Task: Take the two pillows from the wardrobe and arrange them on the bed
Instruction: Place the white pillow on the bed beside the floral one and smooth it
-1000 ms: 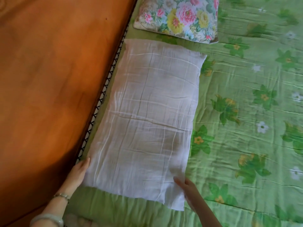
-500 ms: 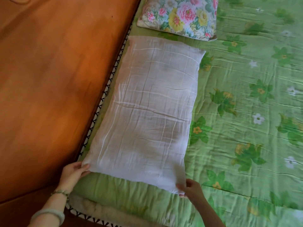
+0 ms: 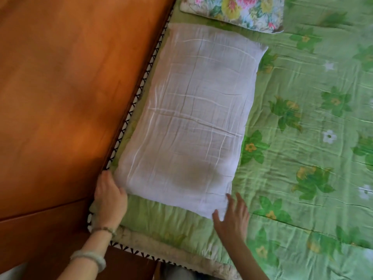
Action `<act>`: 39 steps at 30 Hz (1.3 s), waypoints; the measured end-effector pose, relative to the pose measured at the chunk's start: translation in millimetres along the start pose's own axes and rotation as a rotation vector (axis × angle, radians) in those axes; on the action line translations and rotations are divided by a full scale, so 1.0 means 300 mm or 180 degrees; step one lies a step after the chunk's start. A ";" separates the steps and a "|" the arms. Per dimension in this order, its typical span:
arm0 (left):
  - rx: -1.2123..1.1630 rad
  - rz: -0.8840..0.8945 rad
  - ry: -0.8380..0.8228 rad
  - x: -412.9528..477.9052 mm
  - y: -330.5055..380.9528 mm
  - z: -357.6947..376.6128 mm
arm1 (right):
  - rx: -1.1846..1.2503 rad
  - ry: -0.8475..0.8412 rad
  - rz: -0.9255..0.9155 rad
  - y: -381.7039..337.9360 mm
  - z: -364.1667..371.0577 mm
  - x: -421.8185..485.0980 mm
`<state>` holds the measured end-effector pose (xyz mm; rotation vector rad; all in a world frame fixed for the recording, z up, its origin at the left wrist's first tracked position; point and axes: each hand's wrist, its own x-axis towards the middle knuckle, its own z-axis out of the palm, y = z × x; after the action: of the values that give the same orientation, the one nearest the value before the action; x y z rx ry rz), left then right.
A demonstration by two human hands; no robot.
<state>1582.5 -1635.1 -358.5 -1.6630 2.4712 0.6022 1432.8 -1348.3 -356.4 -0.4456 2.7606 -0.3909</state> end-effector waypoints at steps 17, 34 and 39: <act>0.1340 0.1865 -0.0103 0.049 -0.168 0.145 | -0.1058 -0.0305 -0.1999 0.204 0.180 0.056; -0.2602 -0.1609 -0.0810 -0.155 -0.002 0.221 | -0.0545 -0.0382 -0.2149 -0.122 0.215 0.014; -0.1359 -0.0688 -0.0813 -0.201 -0.006 0.204 | -0.0374 -0.0749 -0.2143 -0.124 0.185 -0.010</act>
<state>1600.0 -1560.3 -396.9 -1.8158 2.0487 1.2893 1464.4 -1393.1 -394.7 -1.3618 2.3452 -0.2974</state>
